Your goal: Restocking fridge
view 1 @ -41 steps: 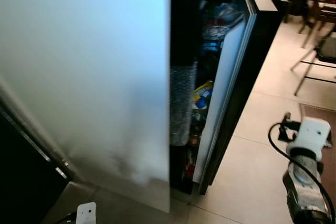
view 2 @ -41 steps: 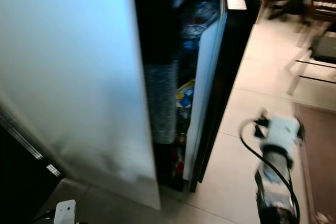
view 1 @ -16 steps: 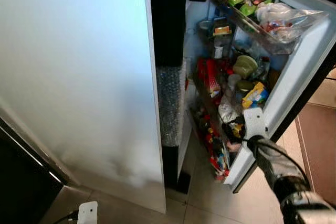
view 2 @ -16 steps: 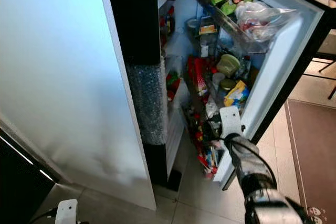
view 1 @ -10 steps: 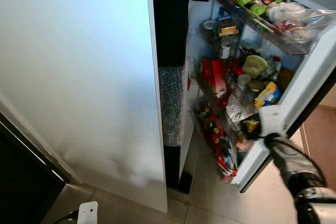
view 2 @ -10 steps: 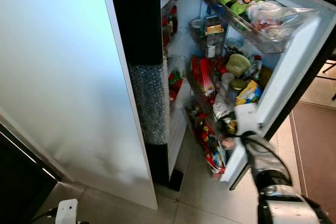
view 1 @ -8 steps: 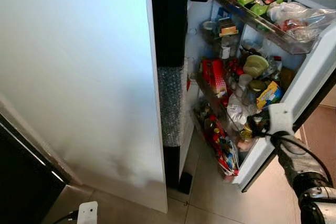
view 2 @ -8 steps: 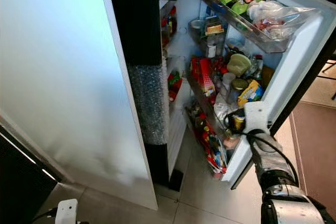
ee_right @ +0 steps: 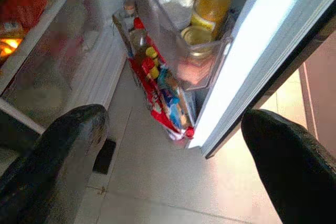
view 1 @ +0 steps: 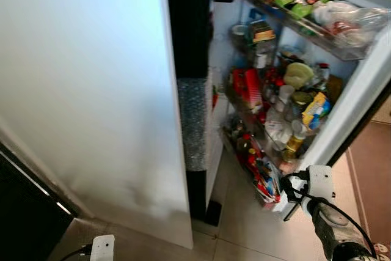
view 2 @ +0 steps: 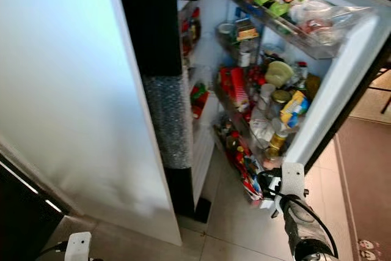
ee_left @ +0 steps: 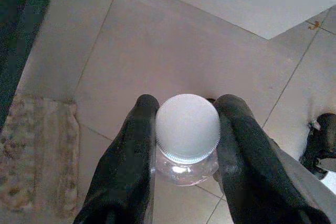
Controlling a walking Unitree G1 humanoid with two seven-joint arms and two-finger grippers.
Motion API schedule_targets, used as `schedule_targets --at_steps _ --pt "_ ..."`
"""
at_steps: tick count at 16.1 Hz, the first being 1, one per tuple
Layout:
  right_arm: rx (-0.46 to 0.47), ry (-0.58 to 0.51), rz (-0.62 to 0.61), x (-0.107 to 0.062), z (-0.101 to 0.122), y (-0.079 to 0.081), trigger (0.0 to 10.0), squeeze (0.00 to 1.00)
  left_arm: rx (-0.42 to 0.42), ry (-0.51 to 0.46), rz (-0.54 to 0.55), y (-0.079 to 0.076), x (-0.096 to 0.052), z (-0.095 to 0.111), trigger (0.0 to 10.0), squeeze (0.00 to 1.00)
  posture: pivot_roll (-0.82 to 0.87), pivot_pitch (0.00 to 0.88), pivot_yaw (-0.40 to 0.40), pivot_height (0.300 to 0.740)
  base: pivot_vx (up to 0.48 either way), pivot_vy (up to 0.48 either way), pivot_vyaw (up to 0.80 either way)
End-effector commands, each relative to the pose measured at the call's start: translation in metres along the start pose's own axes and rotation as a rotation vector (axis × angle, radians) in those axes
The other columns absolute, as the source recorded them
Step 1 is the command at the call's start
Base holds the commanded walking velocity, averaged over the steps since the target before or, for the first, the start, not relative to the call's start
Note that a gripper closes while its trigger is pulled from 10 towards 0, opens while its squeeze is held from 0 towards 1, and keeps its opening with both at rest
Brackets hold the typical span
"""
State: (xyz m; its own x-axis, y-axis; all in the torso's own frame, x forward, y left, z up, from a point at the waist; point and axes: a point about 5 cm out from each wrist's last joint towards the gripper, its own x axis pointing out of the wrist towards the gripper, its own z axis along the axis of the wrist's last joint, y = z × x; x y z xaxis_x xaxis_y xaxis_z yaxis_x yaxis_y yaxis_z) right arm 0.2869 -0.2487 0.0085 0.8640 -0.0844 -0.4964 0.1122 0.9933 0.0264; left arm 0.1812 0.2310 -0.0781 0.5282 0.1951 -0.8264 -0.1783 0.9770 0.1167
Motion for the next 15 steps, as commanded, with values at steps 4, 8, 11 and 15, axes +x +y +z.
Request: schedule_targets --at_steps 4,8,11,15 --pt "-0.024 -0.051 0.010 0.001 0.010 0.005 10.0 0.00 0.014 0.035 0.000 0.003 -0.001 -0.007 10.0 0.00 -0.07 0.000 0.037 0.740 0.000 -0.480 0.00" --pt "-0.079 -0.106 0.068 0.003 0.020 0.019 10.0 0.00 0.026 0.041 -0.003 0.002 -0.001 -0.009 10.0 0.00 -0.07 0.000 0.036 0.740 0.000 -0.480 0.00" --pt "-0.109 -0.115 0.090 0.003 0.022 0.023 10.0 0.00 0.030 0.042 -0.004 0.003 -0.001 -0.009 10.0 0.00 -0.07 0.000 0.037 0.740 0.000 -0.480 0.75" --pt "-0.090 -0.131 0.136 0.003 0.025 0.030 10.0 0.00 0.027 0.044 0.000 0.003 -0.001 -0.008 10.0 0.00 -0.07 0.000 0.033 0.740 0.000 -0.120 0.17"
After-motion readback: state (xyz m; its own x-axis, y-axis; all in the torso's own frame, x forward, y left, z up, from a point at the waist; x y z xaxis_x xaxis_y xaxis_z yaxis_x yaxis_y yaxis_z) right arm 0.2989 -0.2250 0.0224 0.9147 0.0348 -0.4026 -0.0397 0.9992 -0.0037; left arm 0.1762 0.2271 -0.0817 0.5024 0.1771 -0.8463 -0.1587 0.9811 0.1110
